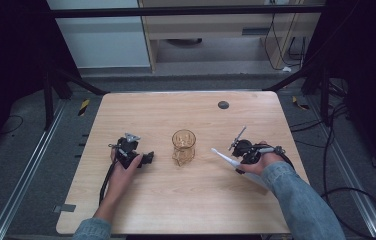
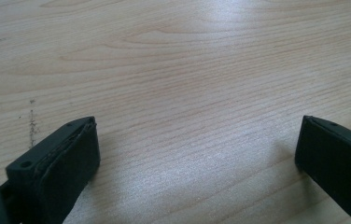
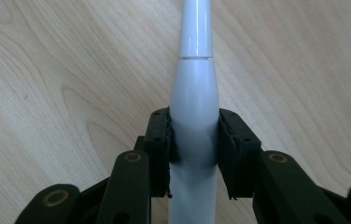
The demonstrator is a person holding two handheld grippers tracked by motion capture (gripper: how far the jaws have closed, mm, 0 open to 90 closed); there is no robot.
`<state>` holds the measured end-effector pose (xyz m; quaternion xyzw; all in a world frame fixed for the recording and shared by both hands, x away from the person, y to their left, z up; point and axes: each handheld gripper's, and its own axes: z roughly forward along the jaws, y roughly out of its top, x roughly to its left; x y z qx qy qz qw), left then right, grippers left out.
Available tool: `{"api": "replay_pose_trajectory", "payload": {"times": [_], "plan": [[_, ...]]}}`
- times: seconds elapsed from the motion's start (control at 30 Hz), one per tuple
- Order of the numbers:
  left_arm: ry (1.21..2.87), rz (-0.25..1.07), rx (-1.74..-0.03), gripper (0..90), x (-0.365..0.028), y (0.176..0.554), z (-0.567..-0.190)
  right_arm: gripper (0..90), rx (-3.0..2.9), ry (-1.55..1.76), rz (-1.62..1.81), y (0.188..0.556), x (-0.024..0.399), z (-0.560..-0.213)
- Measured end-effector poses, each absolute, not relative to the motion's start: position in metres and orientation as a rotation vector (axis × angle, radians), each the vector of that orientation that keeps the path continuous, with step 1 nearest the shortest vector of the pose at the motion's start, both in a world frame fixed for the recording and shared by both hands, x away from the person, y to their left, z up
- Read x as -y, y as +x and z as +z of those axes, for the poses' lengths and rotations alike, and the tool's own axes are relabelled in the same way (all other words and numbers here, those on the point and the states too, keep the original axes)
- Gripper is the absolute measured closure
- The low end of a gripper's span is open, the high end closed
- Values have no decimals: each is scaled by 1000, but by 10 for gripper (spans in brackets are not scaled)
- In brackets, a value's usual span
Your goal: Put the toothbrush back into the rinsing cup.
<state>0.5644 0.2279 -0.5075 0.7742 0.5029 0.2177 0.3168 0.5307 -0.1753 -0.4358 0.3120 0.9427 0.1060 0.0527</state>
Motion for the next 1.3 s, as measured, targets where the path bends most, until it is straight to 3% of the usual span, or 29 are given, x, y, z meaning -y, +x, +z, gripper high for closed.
{"api": "replay_pose_trajectory", "payload": {"times": [0.4, 1.3], "plan": [[2038, 573, -1324, 0, -228, 564, -508, 667, -2713, 1020, 488, 542, 186, -403], [2037, 573, -1324, 0, -228, 564, -508, 667, -2451, 1049, 685, 576, 164, -374]]}}
